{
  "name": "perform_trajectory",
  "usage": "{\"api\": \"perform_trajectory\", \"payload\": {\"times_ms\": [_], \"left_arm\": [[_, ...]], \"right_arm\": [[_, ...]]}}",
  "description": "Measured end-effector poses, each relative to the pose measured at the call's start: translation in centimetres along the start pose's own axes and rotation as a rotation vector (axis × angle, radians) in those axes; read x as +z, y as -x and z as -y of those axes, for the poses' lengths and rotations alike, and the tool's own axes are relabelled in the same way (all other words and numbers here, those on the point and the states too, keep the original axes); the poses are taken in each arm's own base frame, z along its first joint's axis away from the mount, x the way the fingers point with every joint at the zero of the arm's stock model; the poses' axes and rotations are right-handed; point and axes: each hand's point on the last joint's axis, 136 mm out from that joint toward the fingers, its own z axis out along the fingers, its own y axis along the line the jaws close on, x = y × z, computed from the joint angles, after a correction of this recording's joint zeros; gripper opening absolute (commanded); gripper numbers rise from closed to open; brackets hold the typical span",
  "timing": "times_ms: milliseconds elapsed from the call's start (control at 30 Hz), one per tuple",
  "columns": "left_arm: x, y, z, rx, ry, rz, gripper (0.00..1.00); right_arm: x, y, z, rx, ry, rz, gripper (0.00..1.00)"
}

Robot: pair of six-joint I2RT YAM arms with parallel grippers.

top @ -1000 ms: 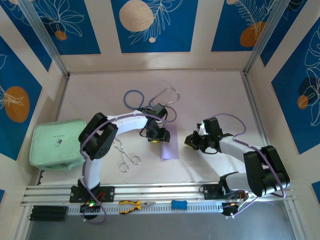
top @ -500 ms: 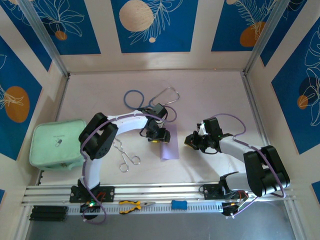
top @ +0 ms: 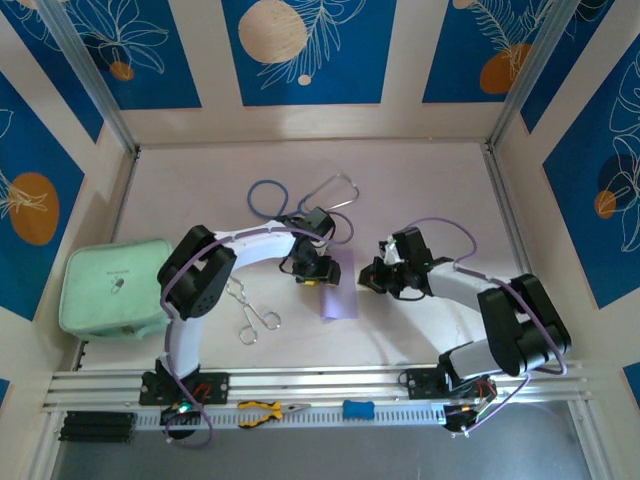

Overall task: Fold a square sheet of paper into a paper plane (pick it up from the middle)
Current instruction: Hold the square sheet of paper at the center of the table.

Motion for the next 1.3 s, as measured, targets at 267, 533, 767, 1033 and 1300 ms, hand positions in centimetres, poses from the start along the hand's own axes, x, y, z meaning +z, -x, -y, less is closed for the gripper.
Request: {"api": "perform_trajectory", "payload": {"times_ms": [267,533,767,1033,1300], "left_arm": [[0.2,-0.1,-0.1,-0.001,0.002,-0.004,0.58],[0.2,-0.1,-0.1,-0.002,0.003,-0.005,0.58],[0.3,-0.1,-0.2,-0.003,0.004,-0.007,0.58],[-0.4,0.1,0.4,0.007,-0.016,0.004,0.6],[-2.7,1.9,0.1,0.017,-0.047,0.08,0.61]], "right_arm": [[2.1,0.3,-0.8,-0.032,-0.004,-0.036,0.0],[3.6,0.9,-1.0,-0.038,-0.005,-0.052,0.0],[4.3,0.8,-0.2,-0.025,-0.027,-0.074,0.0],[4.5,0.9,-0.2,-0.055,-0.015,-0.071,0.0],[4.5,1.2,-0.1,-0.077,0.014,-0.082,0.0]]}}
